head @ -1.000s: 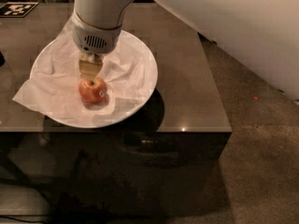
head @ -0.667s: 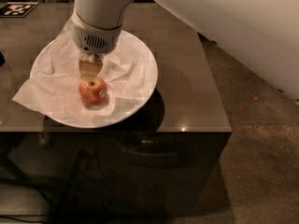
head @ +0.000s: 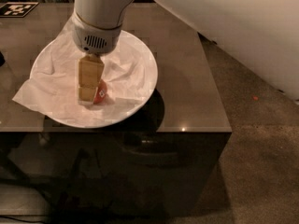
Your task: Pick apple from white bowl
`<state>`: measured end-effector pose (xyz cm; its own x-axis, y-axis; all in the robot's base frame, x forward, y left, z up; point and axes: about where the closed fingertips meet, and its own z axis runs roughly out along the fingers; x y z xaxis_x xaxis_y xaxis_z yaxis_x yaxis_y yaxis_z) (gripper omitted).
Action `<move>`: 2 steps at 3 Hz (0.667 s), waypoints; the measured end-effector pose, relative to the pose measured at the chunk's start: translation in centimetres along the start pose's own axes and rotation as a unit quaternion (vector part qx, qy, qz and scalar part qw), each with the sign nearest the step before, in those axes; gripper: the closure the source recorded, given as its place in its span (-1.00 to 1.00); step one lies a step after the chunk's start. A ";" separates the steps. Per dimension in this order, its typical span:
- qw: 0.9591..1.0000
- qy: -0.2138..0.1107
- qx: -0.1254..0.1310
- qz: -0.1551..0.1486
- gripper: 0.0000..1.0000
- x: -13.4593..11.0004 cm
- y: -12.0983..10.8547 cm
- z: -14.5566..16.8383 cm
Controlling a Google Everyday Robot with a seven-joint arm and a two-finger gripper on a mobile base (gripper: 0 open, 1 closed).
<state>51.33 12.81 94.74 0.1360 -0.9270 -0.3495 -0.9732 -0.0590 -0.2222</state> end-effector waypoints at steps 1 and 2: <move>1.000 0.000 0.000 0.000 -1.00 0.0 0.0 0.0; 1.000 -0.006 -0.011 0.024 -1.00 0.2 -0.4 1.1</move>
Offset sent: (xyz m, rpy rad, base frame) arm 0.0154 0.0039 -0.0200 0.0404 0.0893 -0.0752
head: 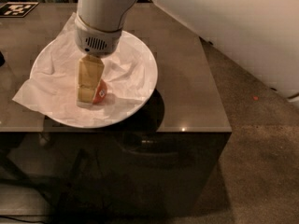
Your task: Pick apple from white bowl
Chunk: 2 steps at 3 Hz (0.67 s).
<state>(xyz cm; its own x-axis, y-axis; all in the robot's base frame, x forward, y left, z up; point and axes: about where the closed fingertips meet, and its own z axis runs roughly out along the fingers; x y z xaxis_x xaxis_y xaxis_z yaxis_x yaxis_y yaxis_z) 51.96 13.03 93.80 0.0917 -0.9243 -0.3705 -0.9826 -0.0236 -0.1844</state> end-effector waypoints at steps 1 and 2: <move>0.999 -0.009 -0.009 0.036 -1.00 0.7 -0.7 1.2; 0.997 -0.013 -0.020 0.070 -1.00 1.5 -0.9 2.3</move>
Offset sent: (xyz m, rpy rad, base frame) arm 0.0219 -0.0096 -0.0390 0.0661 0.1475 -0.1750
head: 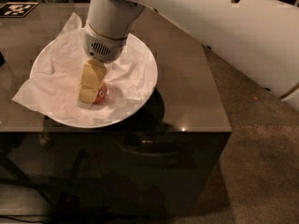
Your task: Pick apple from white bowl
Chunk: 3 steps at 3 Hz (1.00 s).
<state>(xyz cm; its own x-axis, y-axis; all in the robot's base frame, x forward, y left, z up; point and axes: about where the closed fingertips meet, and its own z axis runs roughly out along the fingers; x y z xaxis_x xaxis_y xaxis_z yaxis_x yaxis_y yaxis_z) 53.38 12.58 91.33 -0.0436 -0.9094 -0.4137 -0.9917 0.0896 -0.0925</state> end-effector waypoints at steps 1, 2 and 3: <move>0.999 -0.007 -0.017 0.031 -1.00 0.5 0.2 1.4; 0.999 -0.008 -0.017 0.031 -0.96 0.5 0.2 1.4; 0.999 -0.008 -0.017 0.031 -0.57 0.5 0.2 1.4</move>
Offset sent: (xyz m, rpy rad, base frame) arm 0.0000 0.0006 -0.0130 0.0203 0.0471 -0.0347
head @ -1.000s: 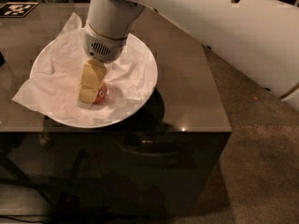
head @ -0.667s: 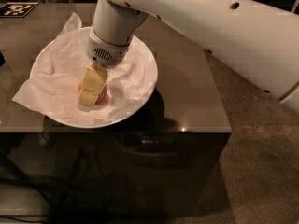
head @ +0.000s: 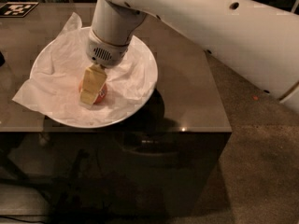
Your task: Pick apple from white bowl
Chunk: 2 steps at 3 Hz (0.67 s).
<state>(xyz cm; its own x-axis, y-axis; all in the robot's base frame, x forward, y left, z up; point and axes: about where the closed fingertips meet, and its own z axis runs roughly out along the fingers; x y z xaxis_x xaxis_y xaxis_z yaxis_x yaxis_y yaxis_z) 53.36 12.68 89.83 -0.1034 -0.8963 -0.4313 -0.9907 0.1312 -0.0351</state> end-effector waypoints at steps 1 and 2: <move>1.000 0.000 0.000 0.000 -0.11 0.0 0.0 0.0; 1.000 0.000 0.000 0.000 0.36 0.0 0.0 0.0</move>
Offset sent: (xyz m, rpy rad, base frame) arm 0.0000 0.0000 0.0000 0.0000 0.0000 0.0000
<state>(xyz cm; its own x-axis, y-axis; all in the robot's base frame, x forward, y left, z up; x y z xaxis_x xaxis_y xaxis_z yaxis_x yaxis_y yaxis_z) 53.36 12.68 89.83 -0.1033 -0.8963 -0.4313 -0.9907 0.1311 -0.0352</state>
